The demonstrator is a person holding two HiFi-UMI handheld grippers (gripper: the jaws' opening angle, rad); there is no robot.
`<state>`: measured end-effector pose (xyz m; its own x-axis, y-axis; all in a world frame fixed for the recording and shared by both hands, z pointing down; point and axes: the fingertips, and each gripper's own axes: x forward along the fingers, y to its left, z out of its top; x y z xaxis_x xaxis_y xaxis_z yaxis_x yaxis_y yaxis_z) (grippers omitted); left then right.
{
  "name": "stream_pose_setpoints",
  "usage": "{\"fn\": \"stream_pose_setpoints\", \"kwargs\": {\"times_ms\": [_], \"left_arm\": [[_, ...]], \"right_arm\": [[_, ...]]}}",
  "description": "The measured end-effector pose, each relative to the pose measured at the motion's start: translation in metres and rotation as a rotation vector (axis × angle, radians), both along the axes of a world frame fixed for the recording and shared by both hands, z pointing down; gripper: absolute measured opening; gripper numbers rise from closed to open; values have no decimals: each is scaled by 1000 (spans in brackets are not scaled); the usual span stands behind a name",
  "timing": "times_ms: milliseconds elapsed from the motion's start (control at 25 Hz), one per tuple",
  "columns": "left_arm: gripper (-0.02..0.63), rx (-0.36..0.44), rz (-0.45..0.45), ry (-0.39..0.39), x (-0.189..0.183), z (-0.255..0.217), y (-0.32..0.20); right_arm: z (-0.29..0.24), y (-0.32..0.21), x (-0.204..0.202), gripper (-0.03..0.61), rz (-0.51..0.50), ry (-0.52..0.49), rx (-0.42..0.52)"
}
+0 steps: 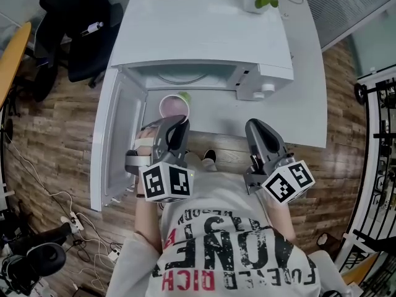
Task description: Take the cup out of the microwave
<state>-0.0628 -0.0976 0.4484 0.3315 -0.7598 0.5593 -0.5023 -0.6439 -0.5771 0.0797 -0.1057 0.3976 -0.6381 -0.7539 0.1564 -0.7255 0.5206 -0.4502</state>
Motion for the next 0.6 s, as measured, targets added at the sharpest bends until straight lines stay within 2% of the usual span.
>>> {"fn": "stream_pose_setpoints", "kwargs": {"times_ms": [240,600], "left_arm": [[37,-9,24,44,-4,0,9],[37,-20,89,61,-18,-13,26]], "right_arm": [[-3,-2,-10,25,18,9,10],[-12,11,-42,25,23,9,1]]}}
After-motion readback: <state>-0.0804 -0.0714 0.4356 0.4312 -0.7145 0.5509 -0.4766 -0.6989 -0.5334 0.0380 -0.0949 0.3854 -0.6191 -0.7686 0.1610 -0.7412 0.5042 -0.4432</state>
